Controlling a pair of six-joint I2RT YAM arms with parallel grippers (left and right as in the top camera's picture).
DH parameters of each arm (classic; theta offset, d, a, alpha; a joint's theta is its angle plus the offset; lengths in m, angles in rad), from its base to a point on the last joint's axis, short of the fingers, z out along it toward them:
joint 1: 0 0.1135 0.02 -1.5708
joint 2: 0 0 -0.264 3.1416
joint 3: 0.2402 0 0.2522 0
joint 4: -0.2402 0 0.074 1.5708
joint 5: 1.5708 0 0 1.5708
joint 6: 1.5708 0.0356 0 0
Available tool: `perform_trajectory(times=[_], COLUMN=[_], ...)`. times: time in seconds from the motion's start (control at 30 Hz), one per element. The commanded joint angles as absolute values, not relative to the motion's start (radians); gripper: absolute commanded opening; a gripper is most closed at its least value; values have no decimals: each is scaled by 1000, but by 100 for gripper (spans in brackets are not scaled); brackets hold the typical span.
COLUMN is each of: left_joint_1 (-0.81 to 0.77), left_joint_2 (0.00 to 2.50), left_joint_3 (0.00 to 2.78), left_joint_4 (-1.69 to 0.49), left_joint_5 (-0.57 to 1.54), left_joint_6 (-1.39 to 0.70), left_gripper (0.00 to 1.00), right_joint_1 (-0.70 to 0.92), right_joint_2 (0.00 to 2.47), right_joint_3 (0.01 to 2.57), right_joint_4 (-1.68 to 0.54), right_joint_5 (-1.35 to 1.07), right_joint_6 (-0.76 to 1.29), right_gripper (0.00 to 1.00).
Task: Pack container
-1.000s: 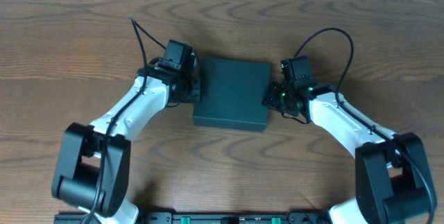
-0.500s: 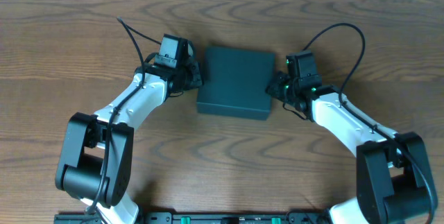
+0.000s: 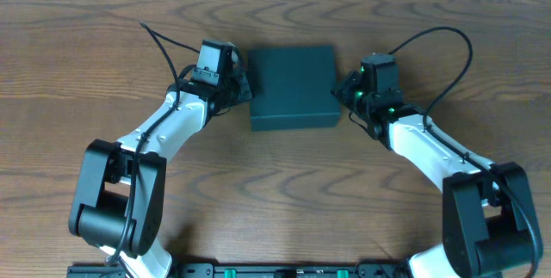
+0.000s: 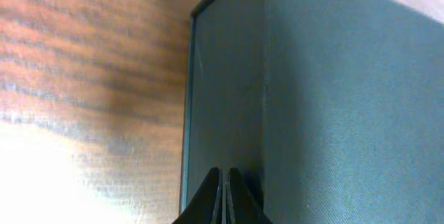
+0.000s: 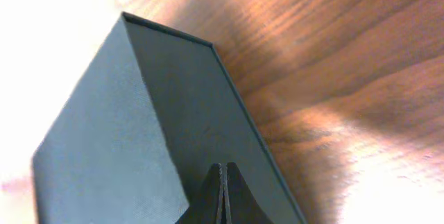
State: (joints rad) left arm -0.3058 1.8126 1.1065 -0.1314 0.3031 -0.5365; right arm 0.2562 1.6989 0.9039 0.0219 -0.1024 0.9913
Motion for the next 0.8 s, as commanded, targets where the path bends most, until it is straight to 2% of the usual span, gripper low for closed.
perform_trajectory(times=[0.0, 0.77], left_joint_1=[-339, -334], left_joint_2=[1818, 1818], left_joint_3=[1118, 1120], left_joint_4=[-87, 61], left_joint_5=[353, 311], left_joint_6=[-565, -610], left_gripper=[6, 6], right_joint_1=[295, 289], right_joint_2=[1718, 1753], right_joint_3=[915, 921], right_joint_4=[44, 235], right_joint_5=[-252, -298], right_joint_6=[1086, 1253], right_gripper=[1, 2])
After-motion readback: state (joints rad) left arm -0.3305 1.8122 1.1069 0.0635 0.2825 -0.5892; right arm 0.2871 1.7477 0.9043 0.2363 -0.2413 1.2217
